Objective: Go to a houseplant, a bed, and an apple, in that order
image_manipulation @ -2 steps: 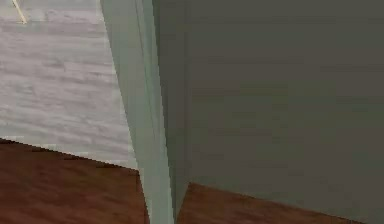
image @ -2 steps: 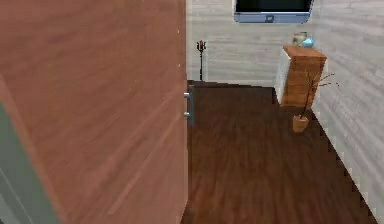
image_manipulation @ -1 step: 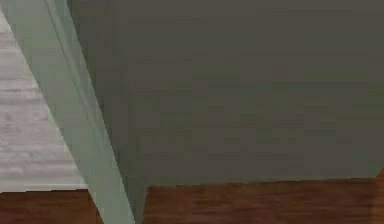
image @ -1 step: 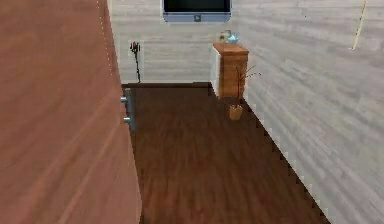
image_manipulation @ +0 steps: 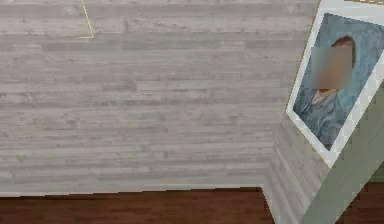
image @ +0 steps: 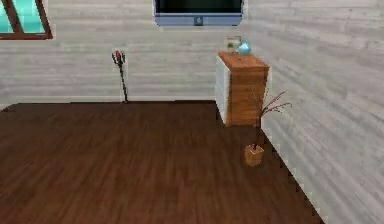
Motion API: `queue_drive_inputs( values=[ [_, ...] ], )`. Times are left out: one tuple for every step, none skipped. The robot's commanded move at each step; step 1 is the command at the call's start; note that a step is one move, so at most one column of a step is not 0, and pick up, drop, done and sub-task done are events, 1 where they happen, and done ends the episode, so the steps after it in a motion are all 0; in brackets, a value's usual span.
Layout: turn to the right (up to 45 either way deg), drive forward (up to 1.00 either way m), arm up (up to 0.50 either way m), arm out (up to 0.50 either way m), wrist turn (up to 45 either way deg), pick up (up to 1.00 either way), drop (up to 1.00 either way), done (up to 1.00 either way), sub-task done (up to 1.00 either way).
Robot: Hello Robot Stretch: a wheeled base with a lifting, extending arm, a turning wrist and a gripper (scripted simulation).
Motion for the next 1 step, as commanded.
queue_drive_inputs(
  values=[
    [3.0, 0.0, 0.0, 0.0, 0.0, 0.0, 0.0, 0.0, 0.0]
  ],
)
